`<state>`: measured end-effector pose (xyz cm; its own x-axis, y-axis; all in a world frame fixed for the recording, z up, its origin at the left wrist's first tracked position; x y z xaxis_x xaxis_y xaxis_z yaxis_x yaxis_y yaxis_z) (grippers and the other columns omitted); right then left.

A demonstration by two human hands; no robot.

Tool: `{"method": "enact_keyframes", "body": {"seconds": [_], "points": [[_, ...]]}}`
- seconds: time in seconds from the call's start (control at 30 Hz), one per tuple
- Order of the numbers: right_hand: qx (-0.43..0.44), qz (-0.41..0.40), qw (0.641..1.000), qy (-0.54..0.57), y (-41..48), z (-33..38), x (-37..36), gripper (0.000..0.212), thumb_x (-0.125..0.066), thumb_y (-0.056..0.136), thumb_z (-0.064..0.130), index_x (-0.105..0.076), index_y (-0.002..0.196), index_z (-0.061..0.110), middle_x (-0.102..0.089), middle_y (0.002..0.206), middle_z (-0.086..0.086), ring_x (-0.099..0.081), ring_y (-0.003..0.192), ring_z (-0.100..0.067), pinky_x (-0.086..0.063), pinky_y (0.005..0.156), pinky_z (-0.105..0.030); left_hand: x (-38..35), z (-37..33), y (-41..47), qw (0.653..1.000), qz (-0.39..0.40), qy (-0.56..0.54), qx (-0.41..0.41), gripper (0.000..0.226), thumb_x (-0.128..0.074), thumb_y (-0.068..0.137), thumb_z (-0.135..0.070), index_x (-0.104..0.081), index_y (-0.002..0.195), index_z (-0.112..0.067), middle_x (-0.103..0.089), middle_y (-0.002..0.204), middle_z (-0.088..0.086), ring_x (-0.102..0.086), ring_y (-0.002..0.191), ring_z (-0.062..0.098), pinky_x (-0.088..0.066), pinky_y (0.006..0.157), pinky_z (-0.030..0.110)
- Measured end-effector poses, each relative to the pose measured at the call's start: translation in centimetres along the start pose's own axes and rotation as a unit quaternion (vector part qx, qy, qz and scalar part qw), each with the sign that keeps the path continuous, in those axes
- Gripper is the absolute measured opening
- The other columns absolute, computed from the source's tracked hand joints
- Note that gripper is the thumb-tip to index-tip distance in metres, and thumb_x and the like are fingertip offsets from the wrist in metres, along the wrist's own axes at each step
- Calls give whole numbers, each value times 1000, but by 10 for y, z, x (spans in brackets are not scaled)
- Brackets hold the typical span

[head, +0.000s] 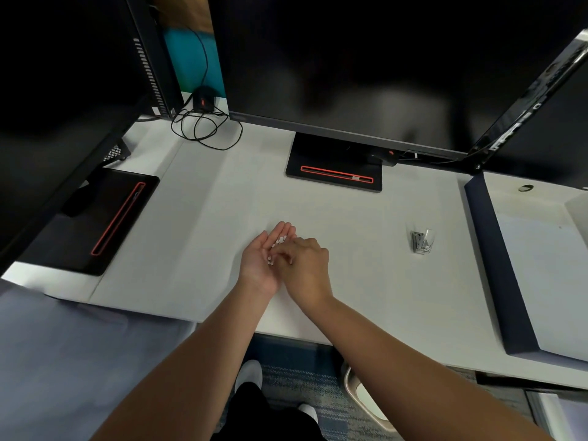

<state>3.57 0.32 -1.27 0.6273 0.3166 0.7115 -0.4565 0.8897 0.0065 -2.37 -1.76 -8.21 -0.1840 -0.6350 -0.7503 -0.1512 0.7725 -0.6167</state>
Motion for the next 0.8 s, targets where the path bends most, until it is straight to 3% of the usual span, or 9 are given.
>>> {"method": "enact_keyframes", "body": {"seconds": [0.27,0.33,0.4,0.47,0.57,0.67,0.8], "points": [[17,12,999,-27,5,-4,4,16,-57,85,15,-72,86,20,-67,93,1,-52,93,-20,-33,80,-32,-2,1,1,1000,-5,-9,-2,38,-35,101,-24,-65,110,-2,-69,110,13,-65,101,21,-50,81,32],[33,27,998,38,5,-4,5,22,-55,87,10,-74,94,21,-68,99,0,-53,96,-21,-39,85,-31,-5,2,1,1000,-6,-9,-2,39,-34,101,-24,-65,108,-1,-69,106,13,-65,101,21,-50,82,32],[15,9,992,127,5,-13,20,28,-52,90,4,-71,106,18,-67,106,-1,-55,101,-18,-41,86,-19,-6,-2,2,1000,-10,-22,-13,37,-36,101,-21,-65,106,2,-71,101,15,-65,101,23,-51,82,33],[-18,-13,989,145,4,-36,35,32,-47,92,-1,-68,112,13,-65,111,-3,-56,106,-16,-40,89,-15,-6,-10,1,998,-13,-53,-29,35,-37,101,-18,-63,104,6,-73,95,18,-66,99,27,-53,82,35],[-31,22,999,39,-5,-76,35,39,-40,92,-5,-64,120,9,-63,113,-10,-56,107,-24,-37,88,-11,-4,-19,0,996,-8,-81,-39,34,-38,101,-16,-63,103,8,-73,93,20,-65,100,28,-53,86,37],[16,32,996,-81,-17,-95,26,43,-43,86,0,-64,120,13,-63,103,-9,-58,94,-31,-43,79,-29,-6,-23,0,995,-7,-89,-45,34,-38,100,-15,-63,100,8,-73,90,21,-65,99,29,-51,93,37],[67,13,984,-167,-27,-88,21,52,-45,77,-2,-62,122,17,-63,107,-11,-59,96,-33,-35,77,-32,-8,-25,1,994,-5,-96,-51,34,-38,101,-15,-63,101,8,-73,90,21,-65,98,28,-48,98,36]]}}
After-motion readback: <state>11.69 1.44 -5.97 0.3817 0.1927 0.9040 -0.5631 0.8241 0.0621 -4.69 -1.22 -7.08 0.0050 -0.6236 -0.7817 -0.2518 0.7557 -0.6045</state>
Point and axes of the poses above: each hand's wrist, its own y-axis towards the middle knuckle, its own x-axis out of the back of the hand, z = x × y, the point moved 9 cm from there along y, towards the middle knuckle
